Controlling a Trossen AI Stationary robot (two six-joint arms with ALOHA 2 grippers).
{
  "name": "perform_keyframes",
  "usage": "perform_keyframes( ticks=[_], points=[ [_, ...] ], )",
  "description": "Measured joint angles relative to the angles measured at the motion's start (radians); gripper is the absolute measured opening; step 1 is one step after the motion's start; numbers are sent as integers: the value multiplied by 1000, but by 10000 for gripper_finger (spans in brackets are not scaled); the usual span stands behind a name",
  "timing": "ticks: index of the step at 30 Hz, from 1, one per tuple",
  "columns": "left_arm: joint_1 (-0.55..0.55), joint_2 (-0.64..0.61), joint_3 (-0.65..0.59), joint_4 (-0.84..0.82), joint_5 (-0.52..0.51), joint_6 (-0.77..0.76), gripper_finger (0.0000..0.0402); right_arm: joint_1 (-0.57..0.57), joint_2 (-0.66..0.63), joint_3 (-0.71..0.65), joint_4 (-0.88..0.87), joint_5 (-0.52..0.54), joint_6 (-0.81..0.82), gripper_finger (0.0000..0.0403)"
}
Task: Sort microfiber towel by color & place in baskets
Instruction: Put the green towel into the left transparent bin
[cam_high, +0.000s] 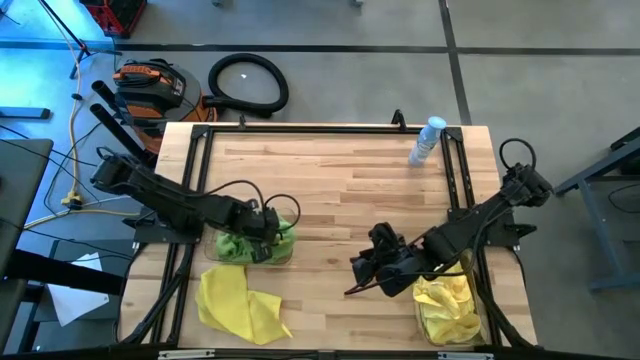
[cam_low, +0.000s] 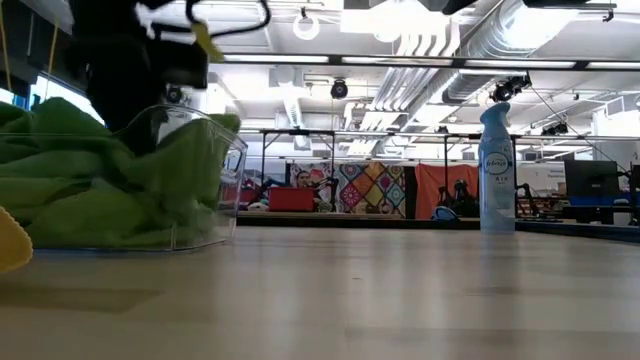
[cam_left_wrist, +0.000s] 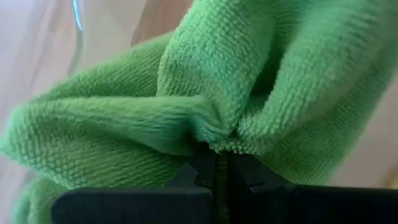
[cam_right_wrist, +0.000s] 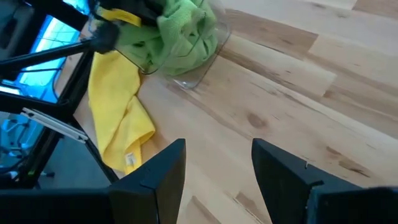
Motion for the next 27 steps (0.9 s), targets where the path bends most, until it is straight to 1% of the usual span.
perform_keyframes(
  ticks=[3, 5, 9, 14, 20, 24, 27],
  points=[
    [14, 0, -73, 68, 2, -10, 0, 0, 0, 0, 17, 3, 0, 181],
    [26, 0, -113, 114, 21, -10, 0, 0, 0, 0, 19, 10, 0, 181],
    [34, 2, -160, 167, 26, -41, 4, -6, 0, 0, 19, 16, 0, 181],
    [34, -1, -156, 170, 15, -58, 28, -22, 0, 0, 19, 17, -1, 181],
    [34, -1, -115, 151, 19, -53, 81, -39, 0, 0, 19, 17, -25, 181],
    [34, 0, -73, 96, 18, -26, 112, -40, 0, 0, -3, 17, -26, 181],
    [34, 0, -26, 28, 19, 2, 122, -40, -1, 0, -24, 17, -30, 181]
  ],
)
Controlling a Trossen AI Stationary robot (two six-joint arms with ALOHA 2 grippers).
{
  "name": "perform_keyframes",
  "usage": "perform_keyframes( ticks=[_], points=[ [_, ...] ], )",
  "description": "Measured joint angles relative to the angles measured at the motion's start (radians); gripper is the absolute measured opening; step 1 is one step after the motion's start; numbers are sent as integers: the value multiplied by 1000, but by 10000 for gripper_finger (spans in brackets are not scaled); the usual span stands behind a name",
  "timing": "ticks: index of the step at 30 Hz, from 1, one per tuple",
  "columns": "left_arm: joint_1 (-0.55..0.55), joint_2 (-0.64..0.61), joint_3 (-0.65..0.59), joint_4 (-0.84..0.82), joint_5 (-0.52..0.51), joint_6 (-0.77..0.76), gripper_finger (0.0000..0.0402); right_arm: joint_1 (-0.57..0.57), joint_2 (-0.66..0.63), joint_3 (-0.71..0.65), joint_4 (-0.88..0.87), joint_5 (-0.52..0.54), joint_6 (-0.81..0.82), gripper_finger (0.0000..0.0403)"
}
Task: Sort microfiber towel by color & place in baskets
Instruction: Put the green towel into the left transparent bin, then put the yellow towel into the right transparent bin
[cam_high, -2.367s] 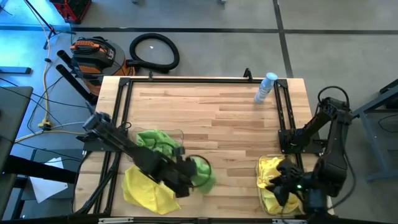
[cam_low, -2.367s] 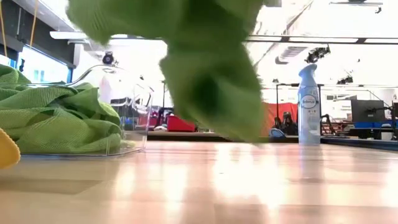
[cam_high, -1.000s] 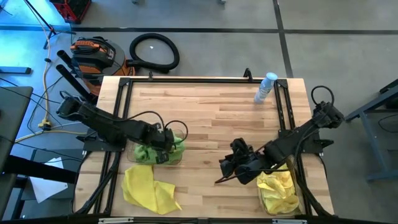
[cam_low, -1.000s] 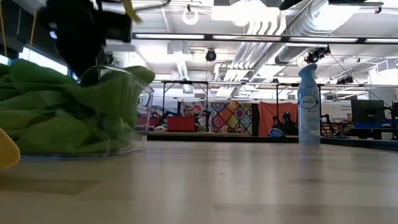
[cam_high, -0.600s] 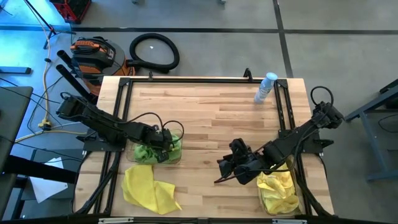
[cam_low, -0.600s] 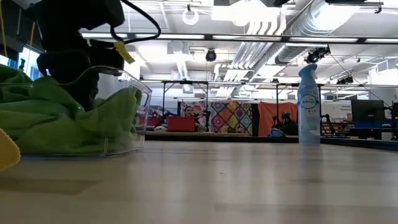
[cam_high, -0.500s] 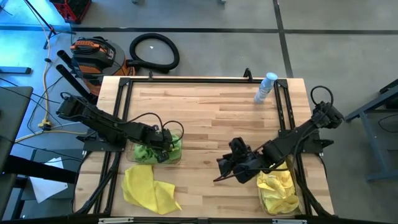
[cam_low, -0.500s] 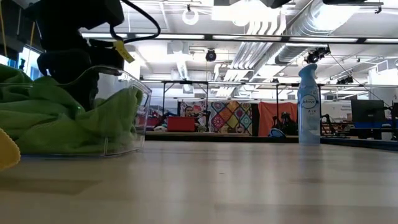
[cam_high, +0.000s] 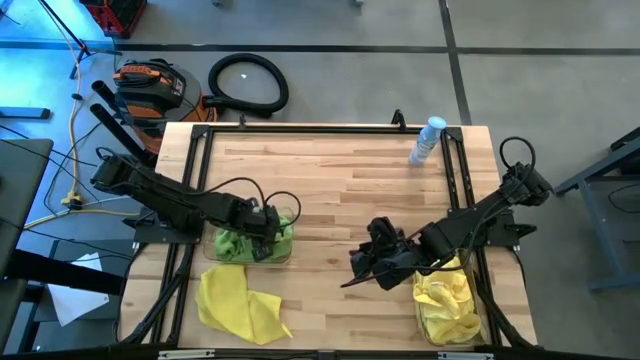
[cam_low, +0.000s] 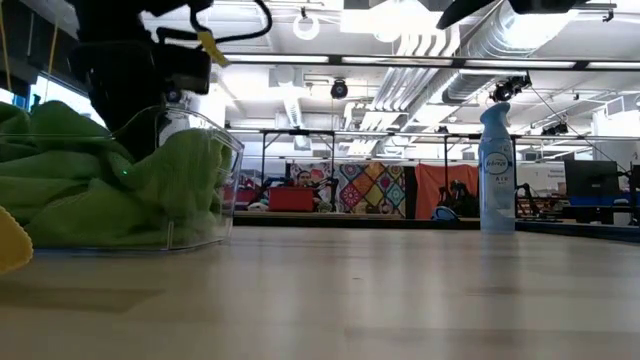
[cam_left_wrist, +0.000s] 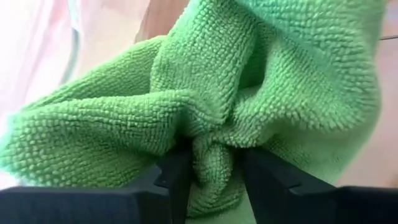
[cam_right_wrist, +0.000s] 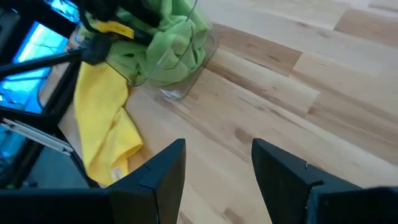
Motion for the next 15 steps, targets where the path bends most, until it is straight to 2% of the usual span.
perform_keyframes(
  ticks=[11, 15],
  points=[
    [-20, -11, 219, -281, 0, -81, 125, 3, 0, 0, 3, 0, -221, 181],
    [-43, -36, 292, -313, 0, -128, 125, 3, 0, 0, 69, 0, -407, 181]
  ],
)
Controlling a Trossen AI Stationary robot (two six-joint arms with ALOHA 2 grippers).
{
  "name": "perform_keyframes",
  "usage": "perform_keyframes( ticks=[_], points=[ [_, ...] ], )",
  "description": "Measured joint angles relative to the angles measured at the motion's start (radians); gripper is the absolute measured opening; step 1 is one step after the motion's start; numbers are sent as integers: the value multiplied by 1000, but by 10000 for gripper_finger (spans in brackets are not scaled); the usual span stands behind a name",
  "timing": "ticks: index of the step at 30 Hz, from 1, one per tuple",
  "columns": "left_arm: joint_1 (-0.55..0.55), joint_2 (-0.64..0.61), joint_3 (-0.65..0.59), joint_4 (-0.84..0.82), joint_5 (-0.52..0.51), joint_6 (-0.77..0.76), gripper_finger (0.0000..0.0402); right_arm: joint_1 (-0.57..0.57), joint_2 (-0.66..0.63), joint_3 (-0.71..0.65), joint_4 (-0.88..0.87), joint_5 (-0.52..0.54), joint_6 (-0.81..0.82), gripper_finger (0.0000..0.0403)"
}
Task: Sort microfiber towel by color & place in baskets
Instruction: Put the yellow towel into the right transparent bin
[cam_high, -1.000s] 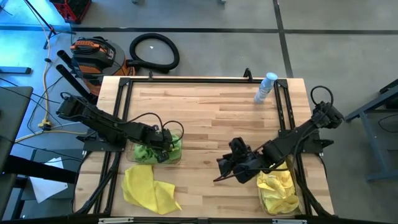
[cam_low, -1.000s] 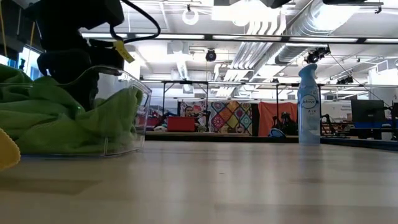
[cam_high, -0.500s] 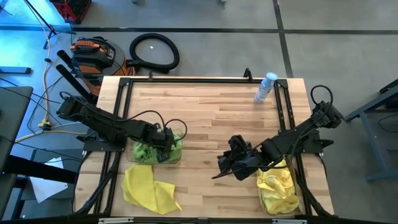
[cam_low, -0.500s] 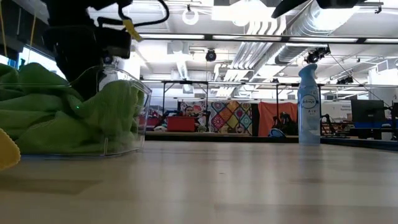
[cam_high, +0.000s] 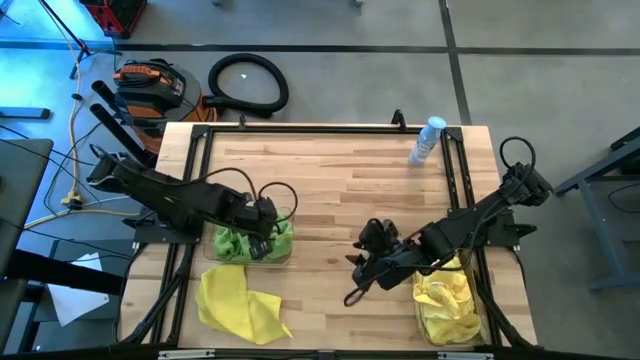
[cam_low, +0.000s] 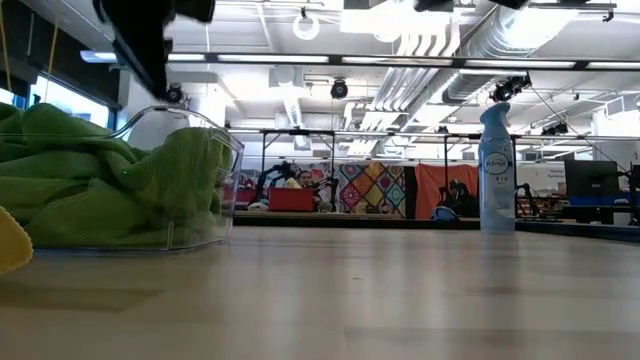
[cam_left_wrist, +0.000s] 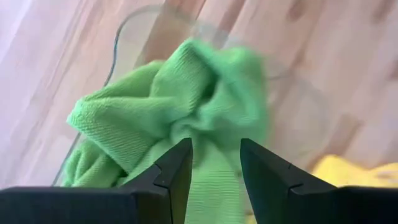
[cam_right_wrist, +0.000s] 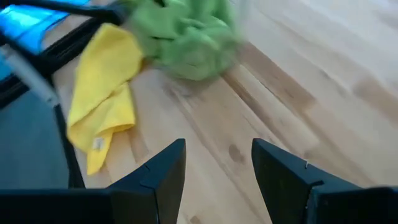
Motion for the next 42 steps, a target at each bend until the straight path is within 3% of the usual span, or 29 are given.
perform_keyframes(
  ticks=[7, 12, 15, 20, 25, 31, 36, 42],
  points=[
    [-71, -88, 73, 0, -16, -50, 125, 9, 90, 0, 349, -28, -537, 181],
    [-138, -173, 74, -40, -57, -70, 125, 2, 191, 0, 607, -142, -791, 181],
    [-175, -224, 74, -79, -80, -90, 125, -6, 243, 3, 731, -121, -757, 181],
    [-225, -291, 74, -107, -91, -103, 125, -27, 372, 187, 657, -114, -709, 181],
    [-262, -342, 74, -146, -91, -95, 125, -44, 569, 555, 353, -113, -694, 181],
    [-288, -378, 74, -209, -92, -94, 125, -55, 831, 987, -39, -132, -568, 181],
    [-307, -381, 72, -224, -92, -85, 125, -52, 866, 865, 145, -226, -436, 181],
    [-336, -380, 70, -227, -100, -84, 125, -40, 866, 765, 156, -329, -156, 181]
  ],
)
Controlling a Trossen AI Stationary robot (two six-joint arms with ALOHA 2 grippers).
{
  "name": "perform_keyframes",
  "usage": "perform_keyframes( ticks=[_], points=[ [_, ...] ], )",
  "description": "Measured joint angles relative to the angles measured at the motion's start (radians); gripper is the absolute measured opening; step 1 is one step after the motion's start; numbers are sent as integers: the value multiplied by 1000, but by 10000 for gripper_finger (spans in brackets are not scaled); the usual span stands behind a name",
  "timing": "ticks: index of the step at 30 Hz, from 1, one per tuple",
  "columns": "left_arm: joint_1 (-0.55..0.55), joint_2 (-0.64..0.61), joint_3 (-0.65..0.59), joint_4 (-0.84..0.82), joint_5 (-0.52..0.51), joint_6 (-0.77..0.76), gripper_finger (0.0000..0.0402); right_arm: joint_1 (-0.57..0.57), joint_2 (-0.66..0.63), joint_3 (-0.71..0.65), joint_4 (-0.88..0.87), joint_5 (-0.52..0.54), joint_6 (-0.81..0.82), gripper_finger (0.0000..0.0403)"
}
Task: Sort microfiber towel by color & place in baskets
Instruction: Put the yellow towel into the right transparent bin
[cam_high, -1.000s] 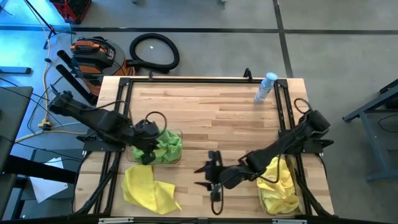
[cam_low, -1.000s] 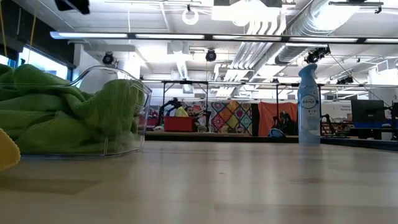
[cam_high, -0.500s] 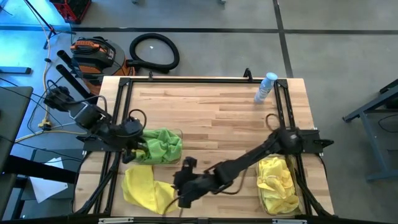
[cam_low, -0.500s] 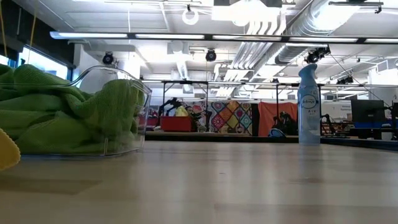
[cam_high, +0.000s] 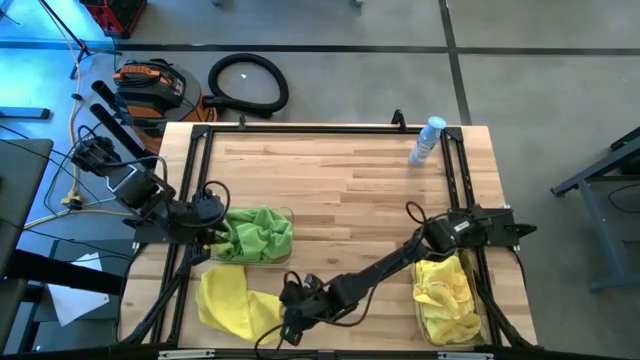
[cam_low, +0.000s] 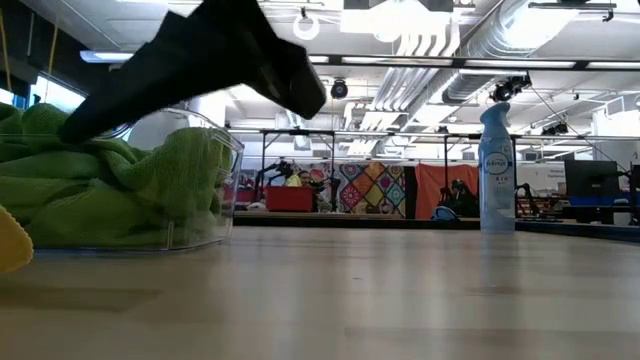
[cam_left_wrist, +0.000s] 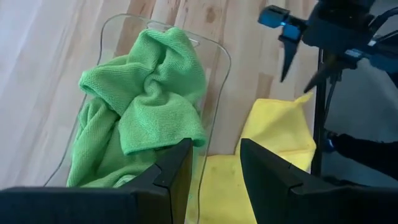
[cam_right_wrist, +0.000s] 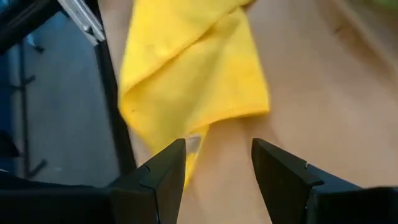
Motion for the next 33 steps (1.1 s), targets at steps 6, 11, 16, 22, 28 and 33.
perform_keyframes(
  ticks=[6, 11, 16, 22, 28, 33],
  points=[
    [-17, 1, 0, -2, -23, 1, 125, 18, 0, -13, 36, -16, 100, 181],
    [-27, 1, 0, -1, -41, -1, 125, 14, 25, -12, 88, 0, 146, 181],
    [-27, 1, 0, 0, -41, -2, 125, 12, 66, -13, 143, -3, 150, 181],
    [-27, 1, 0, 1, -51, -1, 125, 5, 101, -13, 148, 16, 179, 181],
    [-27, 1, 0, 1, -88, 0, 125, -10, 122, -13, 228, 19, 180, 164],
    [-27, 1, 0, 1, -90, 0, 125, -13, 122, -13, 229, -9, 180, 85]
  ],
)
